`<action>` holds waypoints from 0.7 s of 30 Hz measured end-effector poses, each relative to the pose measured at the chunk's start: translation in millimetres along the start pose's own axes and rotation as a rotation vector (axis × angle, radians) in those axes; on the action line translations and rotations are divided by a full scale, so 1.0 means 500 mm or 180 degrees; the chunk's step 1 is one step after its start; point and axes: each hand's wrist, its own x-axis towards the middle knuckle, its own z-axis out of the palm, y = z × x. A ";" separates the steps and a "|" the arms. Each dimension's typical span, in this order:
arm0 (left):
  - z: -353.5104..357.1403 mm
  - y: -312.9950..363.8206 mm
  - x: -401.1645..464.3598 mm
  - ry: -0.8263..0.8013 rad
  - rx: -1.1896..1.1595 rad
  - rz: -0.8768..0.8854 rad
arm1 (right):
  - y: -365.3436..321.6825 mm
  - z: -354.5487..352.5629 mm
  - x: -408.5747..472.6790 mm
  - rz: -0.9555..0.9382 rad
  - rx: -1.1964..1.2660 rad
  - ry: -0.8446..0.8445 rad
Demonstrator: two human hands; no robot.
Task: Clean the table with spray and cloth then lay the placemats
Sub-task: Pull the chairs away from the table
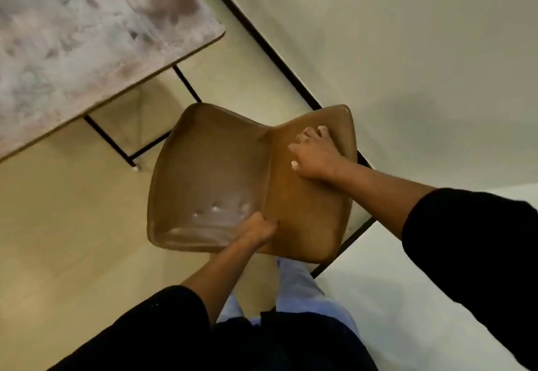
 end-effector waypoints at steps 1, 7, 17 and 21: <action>0.022 0.002 0.005 -0.0040 -0.0154 -0.0105 | 0.018 0.006 0.015 -0.0105 -0.0209 -0.0011; 0.096 0.087 -0.030 -0.0267 -0.2880 -0.1375 | 0.072 0.016 0.091 -0.0430 -0.0706 0.0075; 0.129 0.090 -0.030 0.0574 -0.4151 -0.2694 | 0.099 -0.007 0.168 -0.0074 -0.1084 -0.0080; 0.192 0.009 0.074 0.1054 -0.4448 -0.2465 | 0.104 -0.013 0.182 0.0026 -0.1181 -0.0287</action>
